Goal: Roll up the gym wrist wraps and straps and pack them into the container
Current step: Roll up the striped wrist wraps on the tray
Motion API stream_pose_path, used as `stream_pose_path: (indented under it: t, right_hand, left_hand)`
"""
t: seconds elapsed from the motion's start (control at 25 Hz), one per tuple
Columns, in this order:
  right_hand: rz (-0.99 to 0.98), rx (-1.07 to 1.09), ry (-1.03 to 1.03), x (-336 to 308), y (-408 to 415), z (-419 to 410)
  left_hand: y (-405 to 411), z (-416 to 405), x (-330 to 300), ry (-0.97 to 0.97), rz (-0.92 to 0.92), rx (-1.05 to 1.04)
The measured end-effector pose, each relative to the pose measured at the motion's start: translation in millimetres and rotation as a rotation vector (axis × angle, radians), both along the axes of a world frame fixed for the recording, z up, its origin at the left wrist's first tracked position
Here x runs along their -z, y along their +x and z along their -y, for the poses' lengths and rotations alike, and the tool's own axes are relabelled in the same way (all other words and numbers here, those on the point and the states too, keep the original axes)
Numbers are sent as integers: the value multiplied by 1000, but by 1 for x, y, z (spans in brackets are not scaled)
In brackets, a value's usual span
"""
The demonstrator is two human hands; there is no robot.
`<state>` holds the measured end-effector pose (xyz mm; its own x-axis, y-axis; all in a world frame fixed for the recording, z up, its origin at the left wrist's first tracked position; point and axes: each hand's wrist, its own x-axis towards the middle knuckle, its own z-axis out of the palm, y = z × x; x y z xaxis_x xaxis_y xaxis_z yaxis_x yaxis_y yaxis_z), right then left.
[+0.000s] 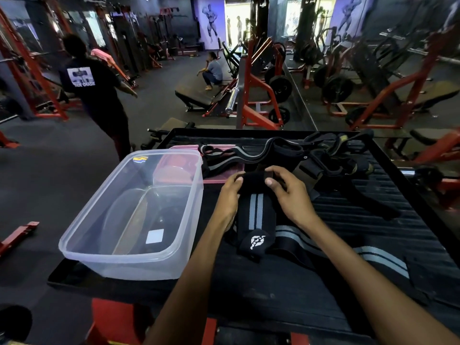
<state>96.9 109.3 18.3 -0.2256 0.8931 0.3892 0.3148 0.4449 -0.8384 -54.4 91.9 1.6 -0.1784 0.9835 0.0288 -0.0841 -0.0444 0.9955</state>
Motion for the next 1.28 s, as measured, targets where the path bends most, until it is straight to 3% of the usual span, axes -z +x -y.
stream_pose_path:
  t: [0.12, 0.28, 0.48, 0.64, 0.8, 1.0, 1.16, 1.28]
  right_hand:
    - [5, -23, 67, 0, -1, 1]
    - [5, -21, -71, -5, -1, 1]
    - [-6, -69, 52, -3, -3, 2]
    - [-60, -83, -88, -5, -2, 2]
    - [-63, -133, -12, -6, -1, 3]
    - [-132, -256, -72, -12, 1, 4]
    - [140, -162, 152, -10, 0, 8]
    - [172, -116, 114, -13, 1, 9]
  left_hand:
    - [-4, -3, 4, 27, -76, 30]
    - [0, -4, -4, 88, -32, 23]
    - [-1, -2, -3, 6, -66, 75]
    - [-2, 0, -11, 47, 94, 44]
    - [-1, 0, -7, 34, 38, 57]
    - [-4, -3, -14, 146, 279, -136]
    - [-5, -2, -12, 161, 211, -187]
    - [-5, -2, -11, 195, 153, -226]
